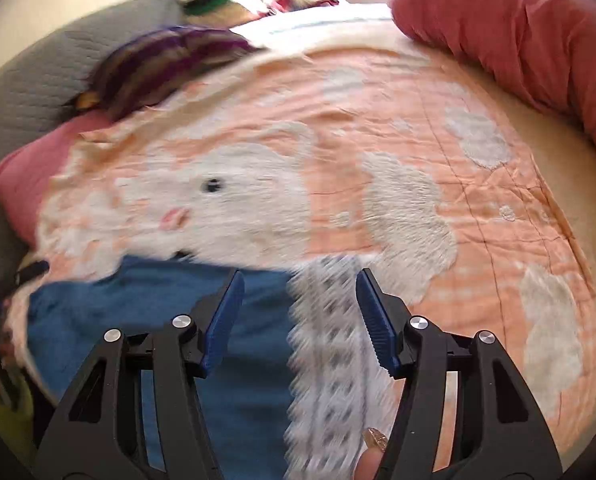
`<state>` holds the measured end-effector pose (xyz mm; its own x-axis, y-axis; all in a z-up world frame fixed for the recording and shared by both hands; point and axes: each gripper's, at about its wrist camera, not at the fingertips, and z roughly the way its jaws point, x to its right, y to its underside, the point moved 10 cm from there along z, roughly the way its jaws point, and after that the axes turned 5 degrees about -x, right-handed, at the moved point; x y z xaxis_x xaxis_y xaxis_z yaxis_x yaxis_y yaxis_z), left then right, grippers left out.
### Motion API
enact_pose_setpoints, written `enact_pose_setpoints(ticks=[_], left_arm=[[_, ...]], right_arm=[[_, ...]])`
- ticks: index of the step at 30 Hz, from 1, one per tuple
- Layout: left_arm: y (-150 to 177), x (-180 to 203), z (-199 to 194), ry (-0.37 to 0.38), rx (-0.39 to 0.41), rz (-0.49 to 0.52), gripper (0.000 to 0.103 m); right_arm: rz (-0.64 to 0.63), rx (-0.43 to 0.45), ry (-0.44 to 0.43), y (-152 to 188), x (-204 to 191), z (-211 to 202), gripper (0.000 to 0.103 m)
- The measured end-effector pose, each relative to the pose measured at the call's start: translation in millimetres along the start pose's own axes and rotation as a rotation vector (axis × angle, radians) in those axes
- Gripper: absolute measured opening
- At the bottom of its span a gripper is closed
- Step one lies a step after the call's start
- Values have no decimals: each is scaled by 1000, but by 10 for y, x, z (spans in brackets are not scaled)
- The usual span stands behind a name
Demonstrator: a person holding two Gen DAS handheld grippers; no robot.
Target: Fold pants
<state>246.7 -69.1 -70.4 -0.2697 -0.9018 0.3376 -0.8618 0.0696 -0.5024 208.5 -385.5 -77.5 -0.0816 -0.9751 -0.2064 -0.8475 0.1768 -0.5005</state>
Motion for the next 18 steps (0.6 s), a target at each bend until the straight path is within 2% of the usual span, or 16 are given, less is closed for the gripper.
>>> enact_pose_setpoints(ticks=[2, 7, 10, 13, 16, 17, 18], left_arm=[[-1, 63, 257, -11, -45, 14, 74], [39, 40, 740, -16, -122, 19, 74], [59, 68, 945, 18, -154, 8, 74], [99, 112, 1019, 19, -150, 22, 73], [143, 216, 1017, 48, -151, 33, 42], [159, 264, 1022, 71, -159, 35, 19], [180, 306, 1017, 87, -167, 36, 14]], right_arm=[[13, -28, 18, -107, 124, 198, 51], [107, -69, -45, -75, 408, 482, 50], [117, -109, -74, 47, 460, 647, 47], [126, -123, -109, 98, 481, 715, 42], [95, -118, -128, 117, 437, 693, 31], [79, -117, -147, 144, 397, 686, 25], [73, -119, -162, 160, 372, 686, 22]])
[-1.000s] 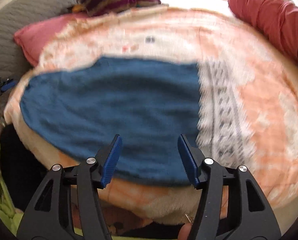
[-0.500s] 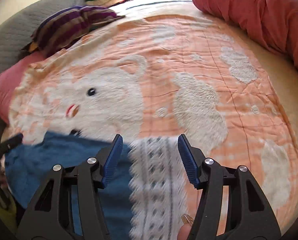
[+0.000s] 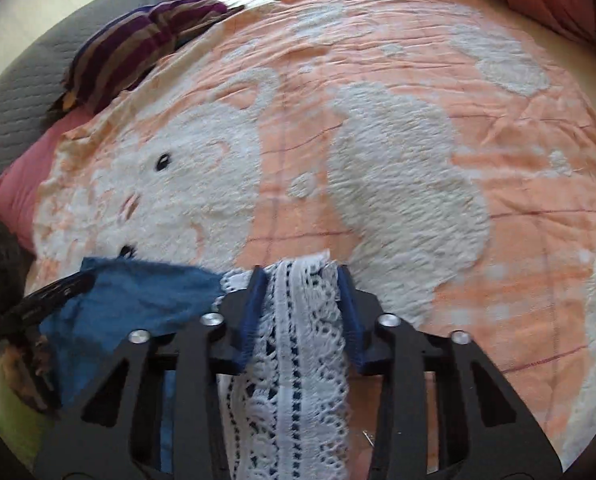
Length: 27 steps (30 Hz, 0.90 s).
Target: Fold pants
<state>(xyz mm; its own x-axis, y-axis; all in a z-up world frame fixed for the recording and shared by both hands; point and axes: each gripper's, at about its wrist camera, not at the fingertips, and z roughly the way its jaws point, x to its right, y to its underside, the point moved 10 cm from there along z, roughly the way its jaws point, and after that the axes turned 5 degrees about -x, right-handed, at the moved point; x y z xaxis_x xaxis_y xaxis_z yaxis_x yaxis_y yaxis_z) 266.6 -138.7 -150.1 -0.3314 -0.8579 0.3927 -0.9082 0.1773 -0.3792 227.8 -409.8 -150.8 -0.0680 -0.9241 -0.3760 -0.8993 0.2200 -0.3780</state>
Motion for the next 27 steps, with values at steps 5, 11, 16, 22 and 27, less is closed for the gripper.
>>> enact_pose_setpoints(ticks=[5, 11, 16, 22, 27], left_arm=[[-76, 70, -197, -17, 67, 28, 11], [-205, 96, -221, -102, 102, 78, 11], [-114, -52, 74, -131, 63, 52, 15], [-127, -110, 74, -107, 81, 20, 21], [-110, -171, -118, -146, 113, -12, 43]], right_arm=[[-33, 76, -32, -19, -73, -174, 12], [-98, 120, 46, -242, -128, -202, 12], [-112, 42, 132, -168, -16, 63, 16], [-98, 77, 167, -187, 36, 20, 25], [-4, 181, 159, -252, 189, -273, 36]])
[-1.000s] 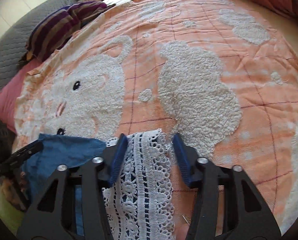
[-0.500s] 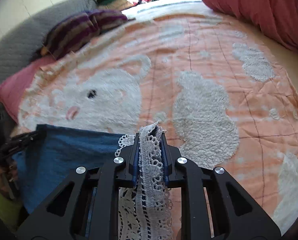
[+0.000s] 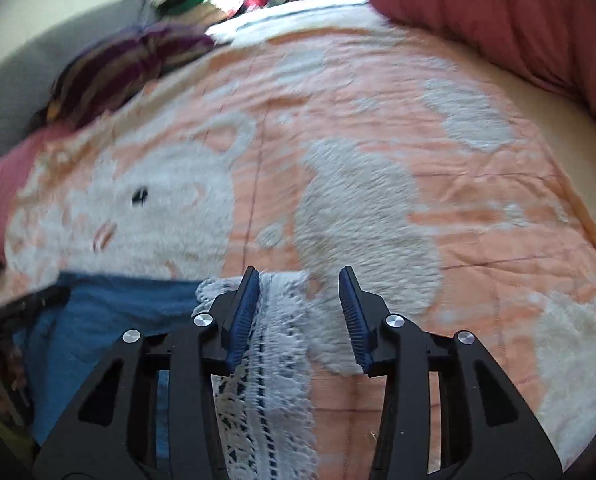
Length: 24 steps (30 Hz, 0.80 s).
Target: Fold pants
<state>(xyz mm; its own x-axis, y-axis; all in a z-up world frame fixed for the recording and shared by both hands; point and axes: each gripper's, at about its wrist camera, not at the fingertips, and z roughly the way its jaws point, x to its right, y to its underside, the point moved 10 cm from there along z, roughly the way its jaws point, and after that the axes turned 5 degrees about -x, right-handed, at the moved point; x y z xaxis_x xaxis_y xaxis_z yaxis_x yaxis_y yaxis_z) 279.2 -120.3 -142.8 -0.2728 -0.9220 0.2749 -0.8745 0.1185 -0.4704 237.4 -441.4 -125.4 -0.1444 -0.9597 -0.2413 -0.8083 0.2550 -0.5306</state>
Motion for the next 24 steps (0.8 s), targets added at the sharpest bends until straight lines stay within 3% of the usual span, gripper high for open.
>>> enact_pose_setpoints(ticks=[4, 6, 10, 11, 12, 13, 17, 22, 24], left_arm=[[-20, -116, -330, -51, 57, -16, 43], [-25, -161, -560, -78, 95, -12, 63], [-24, -261, -1054, -141, 176, 11, 67], [-12, -296, -1158, -159, 191, 13, 72], [8, -347, -1291, -183, 212, 12, 87], [38, -392, -1398, -200, 229, 11, 91], [278, -560, -1684, -231, 253, -4, 92], [703, -582, -1623, -144, 171, -11, 92], [836, -557, -1536, -146, 140, 15, 92]], right_arm=[[41, 77, 10, -49, 98, -245, 46], [56, 111, 11, -45, 88, -403, 54], [36, 165, 11, -1, -20, -763, 66], [18, 165, 13, 44, -72, -854, 69], [6, 156, 13, 94, -107, -910, 72], [-3, 143, 14, 157, -134, -957, 72], [-54, 55, -25, 514, -314, -1006, 74], [-81, -77, -22, 946, -384, -910, 74], [-86, -107, -5, 1033, -350, -900, 74]])
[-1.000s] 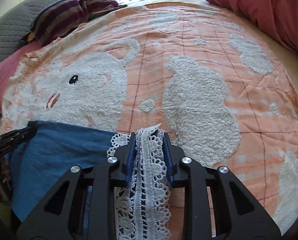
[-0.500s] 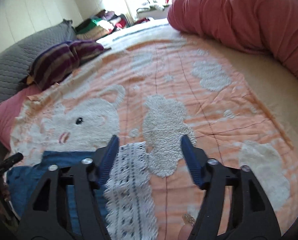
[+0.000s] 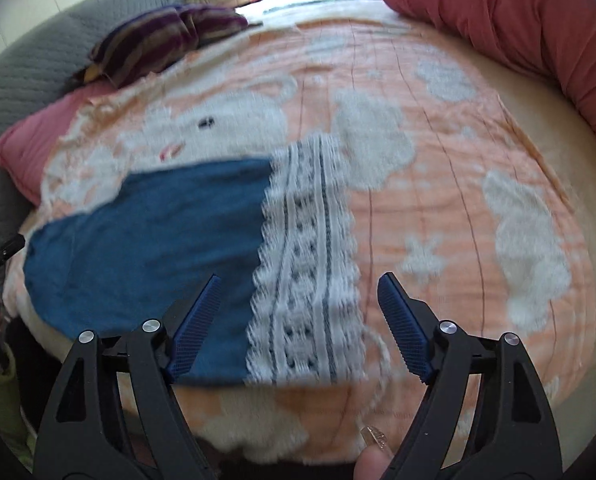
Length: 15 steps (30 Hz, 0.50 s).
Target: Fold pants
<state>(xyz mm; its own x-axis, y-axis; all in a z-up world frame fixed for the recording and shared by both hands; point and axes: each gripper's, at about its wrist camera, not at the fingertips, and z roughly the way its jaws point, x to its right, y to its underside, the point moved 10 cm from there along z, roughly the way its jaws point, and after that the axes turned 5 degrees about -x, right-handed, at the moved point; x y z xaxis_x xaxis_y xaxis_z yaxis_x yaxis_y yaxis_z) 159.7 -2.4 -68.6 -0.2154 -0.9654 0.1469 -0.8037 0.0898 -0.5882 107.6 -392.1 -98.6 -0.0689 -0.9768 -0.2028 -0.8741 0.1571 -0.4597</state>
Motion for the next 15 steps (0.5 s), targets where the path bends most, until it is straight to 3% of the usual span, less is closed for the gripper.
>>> enact_pose_setpoints(ticks=[4, 7, 10, 12, 13, 15], left_arm=[[184, 30, 157, -32, -60, 30, 92], [374, -49, 375, -126, -165, 68, 95], [520, -152, 488, -168, -198, 82, 95], [542, -179, 476, -164, -191, 85, 95], [549, -183, 464, -163, -191, 89, 95], [559, -194, 455, -155, -195, 89, 95]], right_arm=[[2, -63, 16, 131, 42, 70, 74], [-21, -89, 97, 170, 124, 154, 74], [2, -157, 67, 280, 131, 282, 70], [-22, -180, 73, 353, 97, 327, 47], [-51, -178, 80, 372, 55, 315, 41], [-133, -168, 143, 417, -37, 254, 19]])
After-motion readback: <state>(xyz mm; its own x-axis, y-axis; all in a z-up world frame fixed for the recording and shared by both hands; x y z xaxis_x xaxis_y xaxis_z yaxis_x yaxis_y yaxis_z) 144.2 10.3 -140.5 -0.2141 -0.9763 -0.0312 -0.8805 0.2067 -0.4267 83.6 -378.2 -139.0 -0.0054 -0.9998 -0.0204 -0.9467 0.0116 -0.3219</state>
